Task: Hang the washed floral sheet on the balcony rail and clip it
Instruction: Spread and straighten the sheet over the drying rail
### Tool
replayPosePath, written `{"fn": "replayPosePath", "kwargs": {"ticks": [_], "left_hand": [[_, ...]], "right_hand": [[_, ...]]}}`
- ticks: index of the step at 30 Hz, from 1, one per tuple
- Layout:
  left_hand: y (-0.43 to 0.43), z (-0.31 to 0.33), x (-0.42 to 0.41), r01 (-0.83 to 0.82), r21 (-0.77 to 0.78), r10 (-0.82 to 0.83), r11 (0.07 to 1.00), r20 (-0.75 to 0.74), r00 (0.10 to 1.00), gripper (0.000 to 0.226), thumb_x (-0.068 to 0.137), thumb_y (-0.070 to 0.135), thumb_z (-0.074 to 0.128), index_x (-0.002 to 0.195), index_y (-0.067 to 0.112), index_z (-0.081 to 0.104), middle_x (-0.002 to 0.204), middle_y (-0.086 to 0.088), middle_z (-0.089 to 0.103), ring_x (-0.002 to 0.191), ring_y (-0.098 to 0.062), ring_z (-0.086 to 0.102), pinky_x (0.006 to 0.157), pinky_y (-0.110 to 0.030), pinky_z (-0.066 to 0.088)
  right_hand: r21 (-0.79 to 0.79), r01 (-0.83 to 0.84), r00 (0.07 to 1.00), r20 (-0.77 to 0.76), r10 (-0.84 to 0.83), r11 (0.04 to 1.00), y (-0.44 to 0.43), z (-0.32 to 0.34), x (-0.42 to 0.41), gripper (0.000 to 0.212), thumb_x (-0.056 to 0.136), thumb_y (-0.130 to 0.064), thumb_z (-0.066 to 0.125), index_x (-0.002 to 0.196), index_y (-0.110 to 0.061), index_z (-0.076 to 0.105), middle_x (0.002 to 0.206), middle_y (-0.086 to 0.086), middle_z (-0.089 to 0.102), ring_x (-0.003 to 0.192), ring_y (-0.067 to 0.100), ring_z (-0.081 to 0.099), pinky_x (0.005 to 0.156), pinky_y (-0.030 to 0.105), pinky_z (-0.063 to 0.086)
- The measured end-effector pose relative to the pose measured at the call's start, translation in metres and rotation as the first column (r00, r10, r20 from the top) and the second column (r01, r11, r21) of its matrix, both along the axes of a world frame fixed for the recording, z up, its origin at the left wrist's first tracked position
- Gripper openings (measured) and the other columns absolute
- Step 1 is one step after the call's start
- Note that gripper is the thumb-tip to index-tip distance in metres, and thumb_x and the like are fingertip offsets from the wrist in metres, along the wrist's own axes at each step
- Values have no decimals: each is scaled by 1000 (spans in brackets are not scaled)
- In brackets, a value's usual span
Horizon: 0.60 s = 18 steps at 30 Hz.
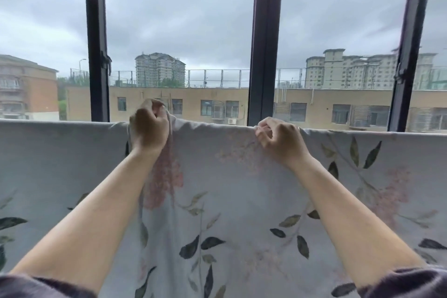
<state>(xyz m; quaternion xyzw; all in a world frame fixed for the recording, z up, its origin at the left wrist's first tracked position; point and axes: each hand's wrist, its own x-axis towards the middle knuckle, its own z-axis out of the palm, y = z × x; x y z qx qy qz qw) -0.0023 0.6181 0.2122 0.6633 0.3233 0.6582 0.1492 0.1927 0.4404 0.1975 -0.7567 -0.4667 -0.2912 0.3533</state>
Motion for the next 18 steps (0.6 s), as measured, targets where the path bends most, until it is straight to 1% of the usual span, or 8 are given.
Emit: {"fn": "replayPosePath", "kwargs": {"ticks": [2, 4, 6, 7, 11, 13, 15, 18], "left_hand": [[-6, -2, 9, 51, 150, -15, 987, -232, 973, 18, 92, 20, 53, 105, 11, 62, 111, -8, 65, 103, -26, 59, 96, -42, 42], [-16, -5, 23, 168, 250, -46, 954, -431, 901, 25, 91, 28, 56, 111, 14, 62, 117, -4, 64, 103, -22, 60, 100, -48, 40], [-25, -9, 36, 253, 281, -61, 926, -551, 832, 27, 90, 32, 59, 112, 17, 64, 114, -2, 66, 99, -22, 62, 100, -48, 39], [-28, -11, 40, 272, 284, -74, 919, -552, 830, 23, 89, 30, 60, 108, 18, 67, 109, -1, 69, 96, -22, 63, 97, -45, 42], [-31, -10, 48, 295, 233, -195, 927, -373, 907, 12, 86, 8, 62, 89, 13, 73, 87, -3, 73, 82, -18, 66, 79, -27, 50], [-30, -6, 48, 265, 186, -199, 946, -310, 929, 17, 87, 2, 57, 87, 10, 72, 85, -3, 71, 78, -14, 60, 72, -19, 44], [-30, -3, 47, 238, 136, -207, 962, -209, 956, 19, 89, 2, 51, 90, 8, 69, 83, 0, 67, 78, -12, 55, 65, -9, 36], [-27, -1, 45, 223, 83, -222, 971, -22, 975, 17, 92, 7, 50, 92, 7, 66, 85, -2, 64, 80, -15, 54, 71, -18, 37]], "right_hand": [[-5, -11, 1000, 0, 11, 1000, 0, 1, 1, 41, 84, -47, 36, 98, -20, 64, 100, 1, 69, 93, 20, 62, 92, 38, 44], [6, -27, 1000, -9, 27, 1000, 0, 2, 3, 35, 89, -43, 40, 98, -19, 64, 102, 2, 68, 93, 19, 62, 89, 37, 46], [21, -53, 998, -15, 54, 998, 0, 2, 5, 26, 93, -35, 46, 99, -17, 64, 104, 3, 67, 95, 19, 62, 88, 36, 46], [26, -64, 998, -13, 65, 998, 0, 2, 5, 24, 93, -32, 46, 99, -17, 63, 105, 4, 67, 96, 20, 62, 89, 36, 46], [-12, -22, 999, 31, 22, 1000, 2, 1, 11, 24, 95, -29, 43, 98, -16, 63, 102, 4, 67, 94, 24, 61, 86, 36, 44], [-23, 20, 998, 65, -18, 1000, 2, 1, 13, 26, 95, -28, 40, 97, -15, 63, 100, 4, 67, 93, 26, 59, 86, 35, 38], [-15, 50, 994, 95, -48, 999, 3, 2, 15, 26, 96, -26, 39, 94, -14, 63, 98, 4, 67, 92, 26, 58, 93, 36, 34], [-31, 91, 987, 134, -86, 995, 8, 3, 18, 32, 97, -29, 33, 91, -15, 61, 95, 5, 67, 92, 26, 58, 104, 41, 25]]}}
